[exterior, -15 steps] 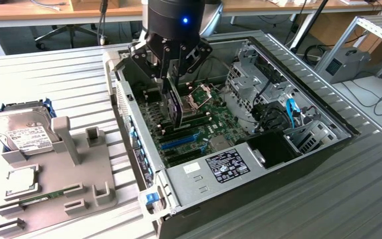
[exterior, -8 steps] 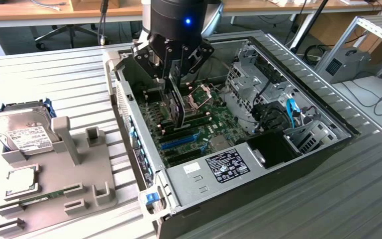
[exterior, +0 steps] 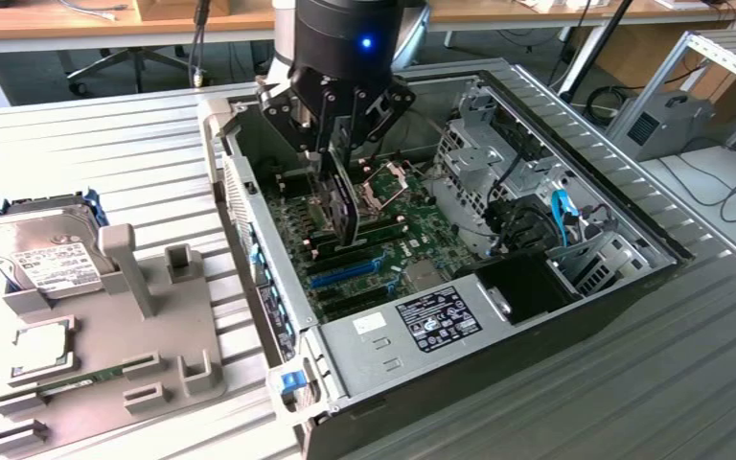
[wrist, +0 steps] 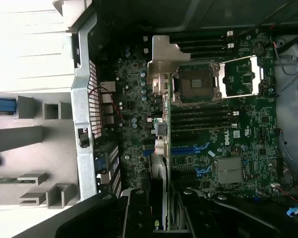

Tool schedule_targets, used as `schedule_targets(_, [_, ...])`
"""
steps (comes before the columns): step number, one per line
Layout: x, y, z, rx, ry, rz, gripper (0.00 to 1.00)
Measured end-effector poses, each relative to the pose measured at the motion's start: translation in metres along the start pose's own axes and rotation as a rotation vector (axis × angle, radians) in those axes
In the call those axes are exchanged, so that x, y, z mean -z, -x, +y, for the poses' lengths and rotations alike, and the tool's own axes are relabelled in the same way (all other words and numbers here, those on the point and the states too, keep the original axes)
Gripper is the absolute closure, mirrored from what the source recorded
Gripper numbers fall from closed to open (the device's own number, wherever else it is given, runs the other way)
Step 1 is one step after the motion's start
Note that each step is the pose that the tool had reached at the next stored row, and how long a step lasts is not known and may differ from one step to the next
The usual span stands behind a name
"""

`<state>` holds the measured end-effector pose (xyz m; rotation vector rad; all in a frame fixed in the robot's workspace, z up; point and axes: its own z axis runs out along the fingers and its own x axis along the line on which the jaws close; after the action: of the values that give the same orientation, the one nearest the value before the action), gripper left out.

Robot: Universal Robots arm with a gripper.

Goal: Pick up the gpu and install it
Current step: 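Pick up the gpu and move the gpu toward the slot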

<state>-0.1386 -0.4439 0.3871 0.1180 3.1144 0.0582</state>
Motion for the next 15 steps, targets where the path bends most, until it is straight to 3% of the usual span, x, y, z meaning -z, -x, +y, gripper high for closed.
schedule_targets(15, [-0.0039,0.0095,0.0006,0.0,0.0,0.0,0.74])
